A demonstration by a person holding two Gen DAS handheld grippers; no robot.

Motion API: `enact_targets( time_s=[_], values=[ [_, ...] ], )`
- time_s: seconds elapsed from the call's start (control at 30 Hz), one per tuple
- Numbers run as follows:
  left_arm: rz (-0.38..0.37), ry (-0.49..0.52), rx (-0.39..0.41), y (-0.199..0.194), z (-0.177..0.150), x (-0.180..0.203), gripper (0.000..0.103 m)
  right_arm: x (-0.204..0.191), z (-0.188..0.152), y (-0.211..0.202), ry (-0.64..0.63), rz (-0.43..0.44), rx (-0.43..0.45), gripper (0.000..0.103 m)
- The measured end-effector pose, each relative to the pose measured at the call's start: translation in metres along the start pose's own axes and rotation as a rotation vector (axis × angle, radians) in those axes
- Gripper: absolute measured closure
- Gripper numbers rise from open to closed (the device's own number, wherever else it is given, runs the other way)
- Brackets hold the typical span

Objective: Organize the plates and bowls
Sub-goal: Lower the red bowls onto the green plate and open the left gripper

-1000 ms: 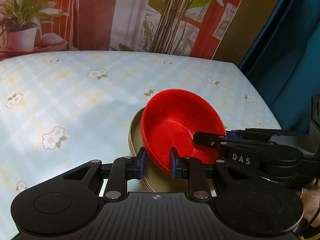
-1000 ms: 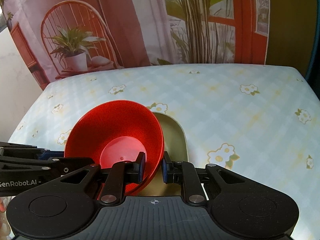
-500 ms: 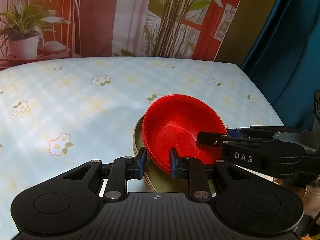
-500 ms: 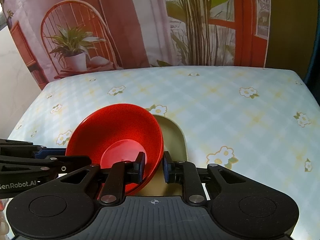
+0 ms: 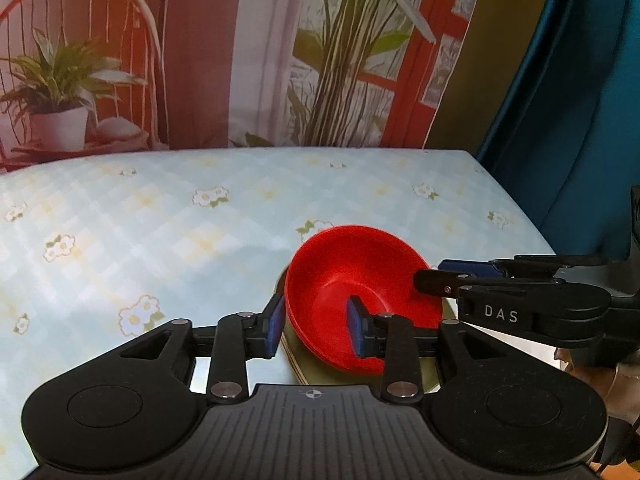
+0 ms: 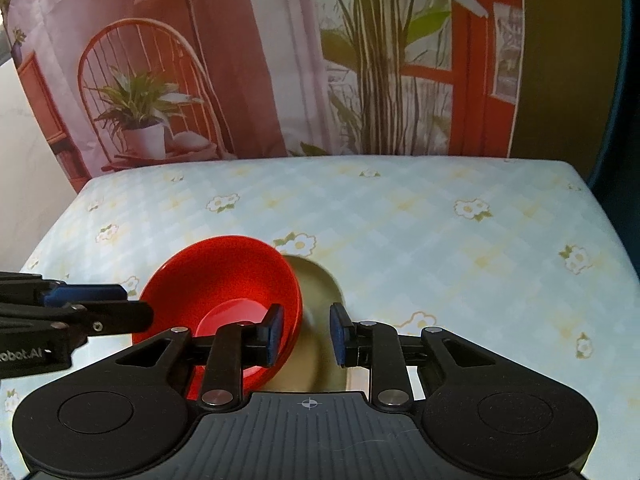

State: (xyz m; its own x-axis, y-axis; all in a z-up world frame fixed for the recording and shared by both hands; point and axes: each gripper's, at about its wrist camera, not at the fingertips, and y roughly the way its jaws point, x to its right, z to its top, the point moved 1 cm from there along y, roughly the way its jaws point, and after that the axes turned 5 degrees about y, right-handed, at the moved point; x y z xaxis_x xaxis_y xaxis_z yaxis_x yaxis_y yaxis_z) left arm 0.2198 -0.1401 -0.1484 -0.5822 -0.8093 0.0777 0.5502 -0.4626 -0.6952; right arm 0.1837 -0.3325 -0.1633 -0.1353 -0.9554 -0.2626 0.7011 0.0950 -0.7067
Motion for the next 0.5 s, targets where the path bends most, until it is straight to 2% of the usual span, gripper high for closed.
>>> enact_targets(
  time_s=[0.13,0.37,0.5],
  values=[
    [0.019,0.013,0.017,-0.006,0.0,0.0,0.063,0.001,0.0,-0.006,-0.007,-0.01,0.006,0.075],
    [0.061,0.021,0.055,-0.021,0.001,-0.004,0.048,-0.003,-0.001,-0.017,-0.027,-0.028,0.025,0.065],
    [0.087,0.025,0.086,-0.035,0.002,-0.007,0.041,-0.007,0.0,-0.026,-0.035,-0.031,0.043,0.056]
  ],
)
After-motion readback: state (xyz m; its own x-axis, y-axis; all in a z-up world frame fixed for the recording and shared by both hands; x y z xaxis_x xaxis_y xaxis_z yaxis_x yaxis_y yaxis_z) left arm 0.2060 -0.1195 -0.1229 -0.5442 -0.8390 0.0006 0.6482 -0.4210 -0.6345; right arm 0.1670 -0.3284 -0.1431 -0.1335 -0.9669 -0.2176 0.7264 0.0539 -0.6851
